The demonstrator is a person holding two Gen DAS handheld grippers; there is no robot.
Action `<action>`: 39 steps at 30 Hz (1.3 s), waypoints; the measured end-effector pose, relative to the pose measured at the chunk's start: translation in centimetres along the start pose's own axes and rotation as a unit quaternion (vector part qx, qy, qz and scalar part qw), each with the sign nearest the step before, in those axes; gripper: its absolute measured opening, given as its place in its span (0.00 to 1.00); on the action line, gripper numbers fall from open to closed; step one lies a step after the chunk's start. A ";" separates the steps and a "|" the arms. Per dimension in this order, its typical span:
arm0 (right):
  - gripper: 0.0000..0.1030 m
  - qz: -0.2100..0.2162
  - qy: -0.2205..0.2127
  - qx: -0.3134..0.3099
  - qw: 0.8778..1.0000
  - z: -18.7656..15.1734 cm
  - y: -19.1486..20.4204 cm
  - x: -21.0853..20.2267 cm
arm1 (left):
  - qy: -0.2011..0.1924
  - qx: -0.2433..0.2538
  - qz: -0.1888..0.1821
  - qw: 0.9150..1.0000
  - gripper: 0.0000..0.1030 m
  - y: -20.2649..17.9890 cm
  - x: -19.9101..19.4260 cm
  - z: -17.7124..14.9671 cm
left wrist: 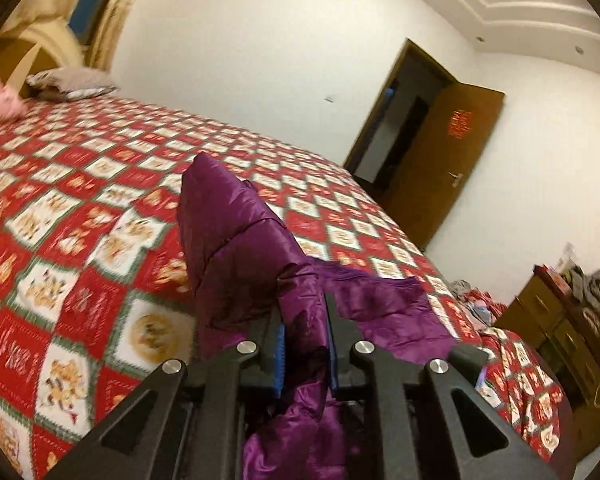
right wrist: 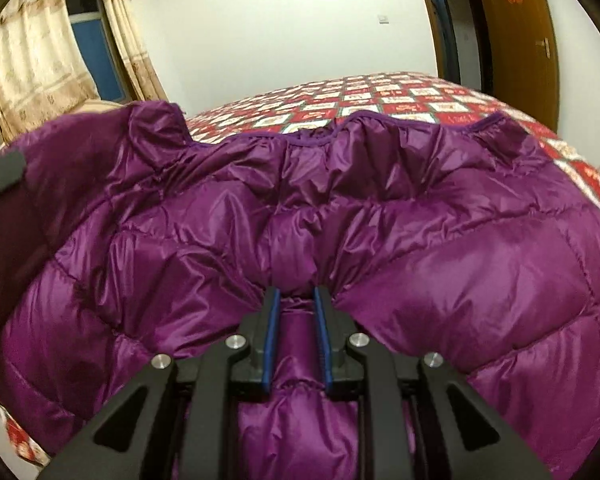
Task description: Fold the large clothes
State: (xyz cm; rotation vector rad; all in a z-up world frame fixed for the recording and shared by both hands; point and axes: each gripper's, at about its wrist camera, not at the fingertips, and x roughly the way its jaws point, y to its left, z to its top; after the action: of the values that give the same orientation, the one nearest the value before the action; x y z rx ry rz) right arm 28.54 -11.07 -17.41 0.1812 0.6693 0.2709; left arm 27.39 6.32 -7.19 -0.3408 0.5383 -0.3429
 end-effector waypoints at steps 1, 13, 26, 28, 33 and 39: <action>0.20 0.007 0.000 0.006 1.000 -0.1 -0.2 0.0 | 0.001 0.007 -0.002 1.000 0.14 -0.5 0.1 0.0; 0.19 0.060 0.015 0.056 0.997 0.8 -2.3 -0.2 | 0.024 0.091 -0.038 0.995 0.12 -7.2 2.2 -0.3; 0.21 0.019 -0.047 0.115 0.992 2.3 -10.0 -6.9 | 0.050 0.142 -0.080 0.985 0.12 -12.7 4.6 -1.6; 0.21 0.008 -0.052 0.122 0.991 2.2 -11.3 -7.9 | 0.057 0.149 -0.085 0.984 0.12 -13.4 4.9 -2.0; 0.24 -0.005 -0.057 0.144 0.988 1.7 -13.6 -9.1 | 0.074 0.168 -0.097 0.978 0.11 -15.0 5.8 -3.1; 0.40 -0.017 -0.061 0.180 0.982 1.1 -16.2 -11.1 | 0.099 0.186 -0.123 0.970 0.11 -16.6 6.9 -4.8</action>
State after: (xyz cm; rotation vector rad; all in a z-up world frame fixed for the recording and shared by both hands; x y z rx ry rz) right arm 23.96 -29.92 -14.12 0.5285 0.5952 0.1026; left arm 26.53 -12.24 -7.48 -0.0068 0.6153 -0.7133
